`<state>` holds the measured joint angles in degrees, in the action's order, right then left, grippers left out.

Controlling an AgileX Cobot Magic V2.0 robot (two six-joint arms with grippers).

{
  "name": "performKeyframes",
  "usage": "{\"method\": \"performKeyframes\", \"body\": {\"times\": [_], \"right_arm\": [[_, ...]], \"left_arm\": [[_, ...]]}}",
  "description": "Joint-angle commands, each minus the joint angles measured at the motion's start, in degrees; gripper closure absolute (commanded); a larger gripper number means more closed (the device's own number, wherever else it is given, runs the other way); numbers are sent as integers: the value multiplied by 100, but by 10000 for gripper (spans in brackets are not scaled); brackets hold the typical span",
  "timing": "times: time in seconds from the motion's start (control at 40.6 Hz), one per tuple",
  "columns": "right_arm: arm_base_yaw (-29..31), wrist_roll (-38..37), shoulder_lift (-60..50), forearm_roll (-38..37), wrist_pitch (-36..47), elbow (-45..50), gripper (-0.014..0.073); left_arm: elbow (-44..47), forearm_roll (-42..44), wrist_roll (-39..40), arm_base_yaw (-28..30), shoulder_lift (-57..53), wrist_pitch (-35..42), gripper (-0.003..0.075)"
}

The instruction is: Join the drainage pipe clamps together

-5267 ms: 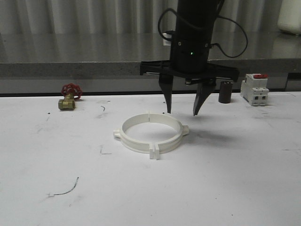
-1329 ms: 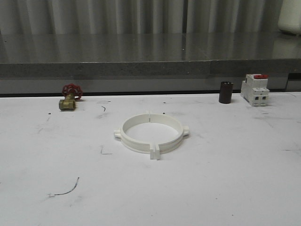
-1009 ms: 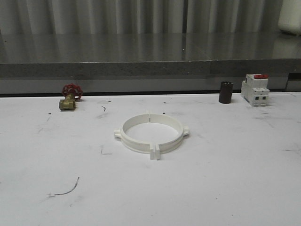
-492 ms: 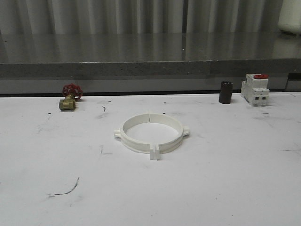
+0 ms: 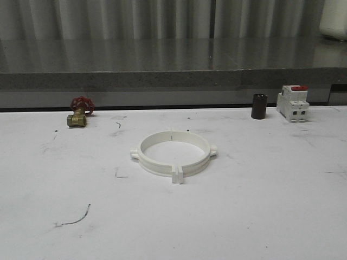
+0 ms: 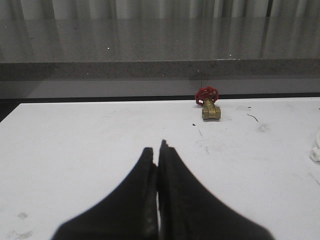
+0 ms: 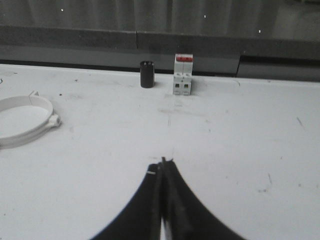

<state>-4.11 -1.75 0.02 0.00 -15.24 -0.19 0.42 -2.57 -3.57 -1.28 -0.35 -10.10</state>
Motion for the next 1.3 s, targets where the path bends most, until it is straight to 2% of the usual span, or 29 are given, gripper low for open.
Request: {"method": "performKeyframes", "body": {"times": [0.0, 0.049, 1.28], "right_arm": [[150, 95, -156, 272, 630, 176, 710], [209, 95, -160, 313, 457, 162, 710], [247, 95, -160, 327, 509, 162, 710]], "left_arm": [[-5, -57, -4, 4, -122, 503, 741], [-5, -57, -4, 4, -122, 503, 741], [-5, -57, -4, 4, -112, 503, 741]]}}
